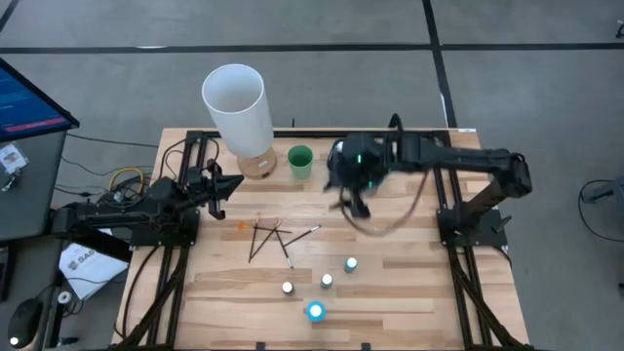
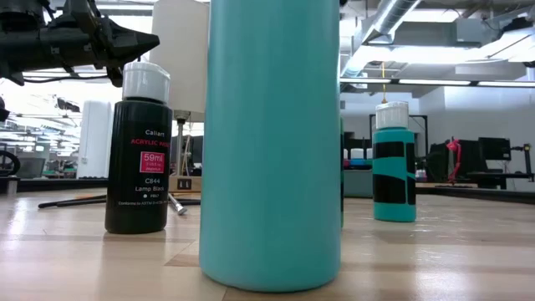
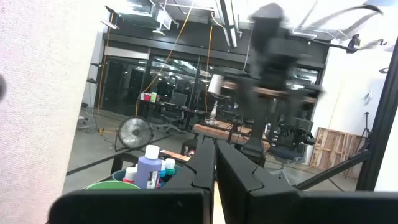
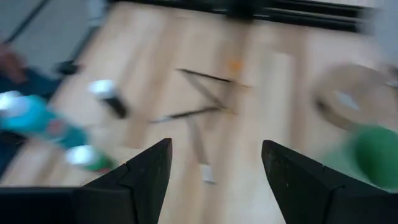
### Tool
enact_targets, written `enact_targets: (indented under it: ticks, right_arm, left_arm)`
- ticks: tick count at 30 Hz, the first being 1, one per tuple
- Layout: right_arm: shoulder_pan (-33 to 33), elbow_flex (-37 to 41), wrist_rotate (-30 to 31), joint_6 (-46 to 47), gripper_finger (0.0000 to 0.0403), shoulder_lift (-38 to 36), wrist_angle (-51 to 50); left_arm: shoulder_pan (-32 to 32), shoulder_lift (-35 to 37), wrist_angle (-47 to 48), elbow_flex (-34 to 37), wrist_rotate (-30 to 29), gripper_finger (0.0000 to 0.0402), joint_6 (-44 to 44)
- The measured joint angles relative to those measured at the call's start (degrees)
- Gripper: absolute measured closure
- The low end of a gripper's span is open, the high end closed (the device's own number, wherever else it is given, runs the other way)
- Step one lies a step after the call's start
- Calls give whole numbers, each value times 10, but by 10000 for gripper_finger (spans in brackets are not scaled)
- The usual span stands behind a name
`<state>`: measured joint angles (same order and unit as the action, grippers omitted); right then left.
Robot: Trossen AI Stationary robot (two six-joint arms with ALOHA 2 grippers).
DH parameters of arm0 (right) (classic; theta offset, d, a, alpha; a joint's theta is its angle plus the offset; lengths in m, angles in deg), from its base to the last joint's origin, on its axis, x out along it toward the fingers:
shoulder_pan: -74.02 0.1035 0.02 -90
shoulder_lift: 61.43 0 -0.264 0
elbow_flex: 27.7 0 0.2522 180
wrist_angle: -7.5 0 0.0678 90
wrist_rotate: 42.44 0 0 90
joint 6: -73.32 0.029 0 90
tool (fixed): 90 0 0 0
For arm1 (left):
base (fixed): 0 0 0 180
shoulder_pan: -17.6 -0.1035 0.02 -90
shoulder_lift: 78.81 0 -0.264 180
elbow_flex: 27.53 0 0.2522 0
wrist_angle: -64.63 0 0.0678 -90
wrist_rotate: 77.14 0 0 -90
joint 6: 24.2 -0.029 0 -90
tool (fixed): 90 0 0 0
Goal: Pick & Place Paint Supplies
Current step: Put the large light green paint bottle into the blue bin
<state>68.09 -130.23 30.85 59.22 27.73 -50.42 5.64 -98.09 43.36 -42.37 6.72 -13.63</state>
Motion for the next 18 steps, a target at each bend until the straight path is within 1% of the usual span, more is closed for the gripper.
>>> enact_targets:
  ticks: [6,8,10,13,15,17,18]
  right_arm:
    - [130,1,2,23,159,14,14]
    - [167,-2,2,35,159,27,53]
    - [200,1,8,37,159,33,62]
    - [242,-2,31,36,159,58,117]
    - [264,2,48,34,159,66,106]
    - [276,-3,51,35,159,90,152]
    - [281,0,54,36,159,96,145]
  left_arm:
    - [0,0,0,0,0,399,0]
    - [0,0,0,0,0,399,0]
    - [0,0,0,0,0,399,0]
    - [0,-3,1,0,0,399,0]
    - [0,-8,-3,0,0,399,0]
    - [0,-10,0,0,0,399,0]
    - [0,-13,-1,0,0,399,0]
